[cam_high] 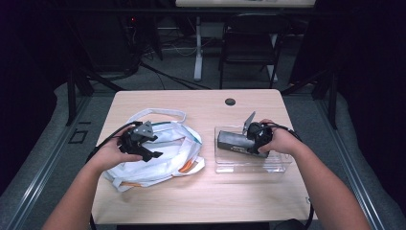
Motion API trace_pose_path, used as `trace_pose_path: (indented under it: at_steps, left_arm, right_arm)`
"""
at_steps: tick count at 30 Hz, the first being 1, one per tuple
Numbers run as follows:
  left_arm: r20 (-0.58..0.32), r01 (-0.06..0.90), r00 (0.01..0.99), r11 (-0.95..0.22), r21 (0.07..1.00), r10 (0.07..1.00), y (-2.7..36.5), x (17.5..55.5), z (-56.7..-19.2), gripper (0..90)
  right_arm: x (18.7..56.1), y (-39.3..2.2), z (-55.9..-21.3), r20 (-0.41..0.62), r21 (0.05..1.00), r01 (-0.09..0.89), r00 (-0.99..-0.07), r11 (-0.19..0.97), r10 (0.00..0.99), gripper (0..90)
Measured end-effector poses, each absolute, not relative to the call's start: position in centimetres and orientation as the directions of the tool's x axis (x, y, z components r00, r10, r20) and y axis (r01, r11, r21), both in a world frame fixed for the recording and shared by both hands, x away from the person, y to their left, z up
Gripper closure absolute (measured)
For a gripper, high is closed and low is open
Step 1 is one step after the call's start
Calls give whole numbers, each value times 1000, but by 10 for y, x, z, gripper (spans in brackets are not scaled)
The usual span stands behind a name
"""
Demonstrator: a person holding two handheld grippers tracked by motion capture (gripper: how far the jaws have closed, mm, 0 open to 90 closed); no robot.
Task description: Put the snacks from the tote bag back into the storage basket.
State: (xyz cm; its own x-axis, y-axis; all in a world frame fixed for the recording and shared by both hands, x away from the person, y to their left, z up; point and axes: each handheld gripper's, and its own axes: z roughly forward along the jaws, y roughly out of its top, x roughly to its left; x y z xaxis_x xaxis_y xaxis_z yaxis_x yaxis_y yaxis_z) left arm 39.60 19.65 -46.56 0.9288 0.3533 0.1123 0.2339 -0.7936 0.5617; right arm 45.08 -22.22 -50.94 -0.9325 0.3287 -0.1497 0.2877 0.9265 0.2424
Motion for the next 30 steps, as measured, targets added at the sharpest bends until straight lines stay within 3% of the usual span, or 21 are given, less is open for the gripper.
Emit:
trace_pose_path:
  at_steps: [30]
  left_arm:
    - [114,230,931,-799,556,347,194,392,-470,341]
  right_arm:
    - [455,-219,-518,-165,246,285,-929,926,330,393]
